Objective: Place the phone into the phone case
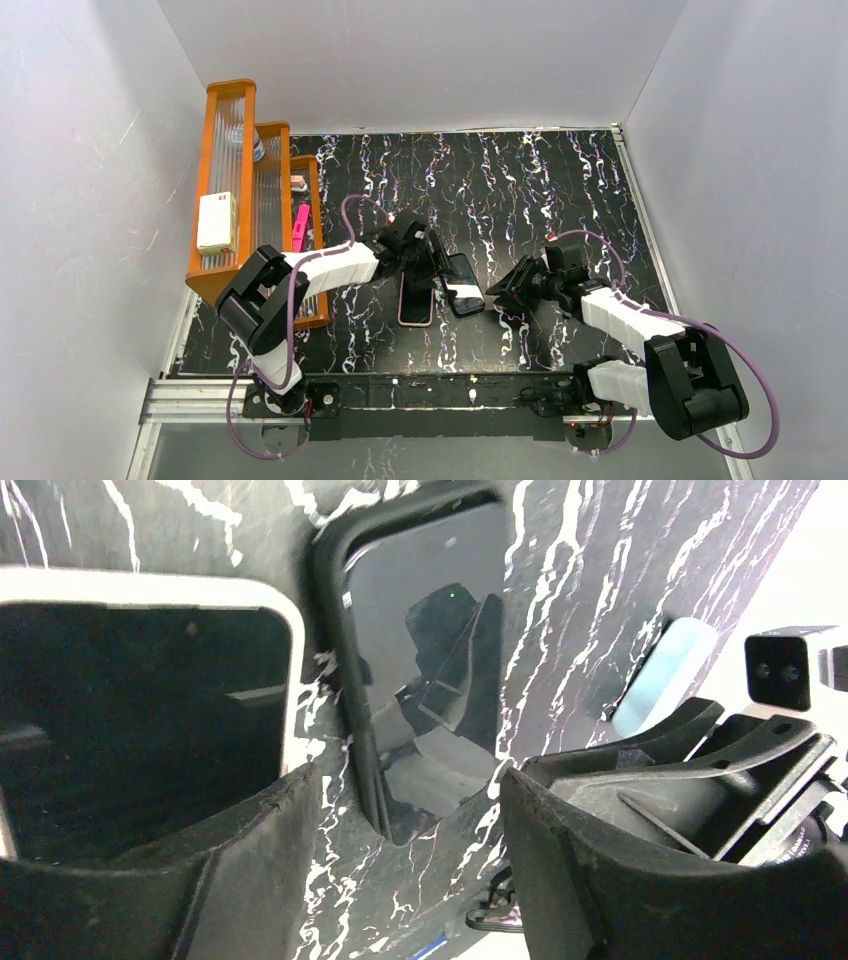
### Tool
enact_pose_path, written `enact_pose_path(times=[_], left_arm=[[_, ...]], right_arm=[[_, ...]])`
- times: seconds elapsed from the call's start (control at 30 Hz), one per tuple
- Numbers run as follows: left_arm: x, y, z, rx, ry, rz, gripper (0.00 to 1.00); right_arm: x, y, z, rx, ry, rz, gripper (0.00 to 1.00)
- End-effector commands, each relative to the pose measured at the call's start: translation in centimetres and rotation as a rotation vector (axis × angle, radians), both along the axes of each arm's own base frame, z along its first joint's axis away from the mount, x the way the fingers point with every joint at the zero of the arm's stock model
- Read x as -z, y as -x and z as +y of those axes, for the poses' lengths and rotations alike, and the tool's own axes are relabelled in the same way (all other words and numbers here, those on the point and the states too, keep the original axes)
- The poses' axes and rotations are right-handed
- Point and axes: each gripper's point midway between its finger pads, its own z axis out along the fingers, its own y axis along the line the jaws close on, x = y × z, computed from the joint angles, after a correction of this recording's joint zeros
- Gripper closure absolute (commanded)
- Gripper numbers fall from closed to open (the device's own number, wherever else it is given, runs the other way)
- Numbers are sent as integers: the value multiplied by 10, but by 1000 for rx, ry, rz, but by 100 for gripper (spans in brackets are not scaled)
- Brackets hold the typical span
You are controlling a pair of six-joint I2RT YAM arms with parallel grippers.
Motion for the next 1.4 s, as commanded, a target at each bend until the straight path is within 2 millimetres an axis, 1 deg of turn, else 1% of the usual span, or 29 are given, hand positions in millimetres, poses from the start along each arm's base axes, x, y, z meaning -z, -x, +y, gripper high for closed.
enact_pose_path(times=[0.0, 0.1, 0.2, 0.27, 0.33, 0.47, 0.57, 0.7, 0.87, 1.07, 1.17, 1.37], left_arm=[[-14, -32, 24, 65, -190, -131, 41], [-22, -60, 32, 54, -204, -190, 48], [-22, -85, 34, 61, -205, -208, 50], [-15, -93, 28, 94, -193, -194, 51], [-4, -97, 21, 132, -188, -181, 51], [10, -102, 12, 178, -177, -167, 52], [20, -100, 6, 206, -157, -151, 52], [32, -92, 3, 239, -135, -118, 53], [36, -79, 6, 258, -118, -94, 53], [40, -63, 7, 291, -89, -61, 53], [45, -54, 8, 306, -81, -37, 53], [48, -37, 5, 330, -42, 2, 53]], right_arm=[[-10, 3, 1, -34, 12, 14, 59], [-6, 8, -1, -58, 26, 23, 66], [-4, 15, 2, -102, 43, 20, 70], [0, 22, 6, -131, 65, 29, 72], [3, 27, 11, -154, 89, 33, 72], [5, 32, 18, -177, 133, 16, 73], [5, 29, 23, -186, 159, -31, 73], [7, 25, 31, -206, 163, -72, 74], [4, 20, 42, -226, 147, -92, 76], [2, 7, 51, -224, 135, -109, 80], [-3, -4, 59, -221, 122, -138, 82], [1, -17, 63, -199, 133, -146, 84]])
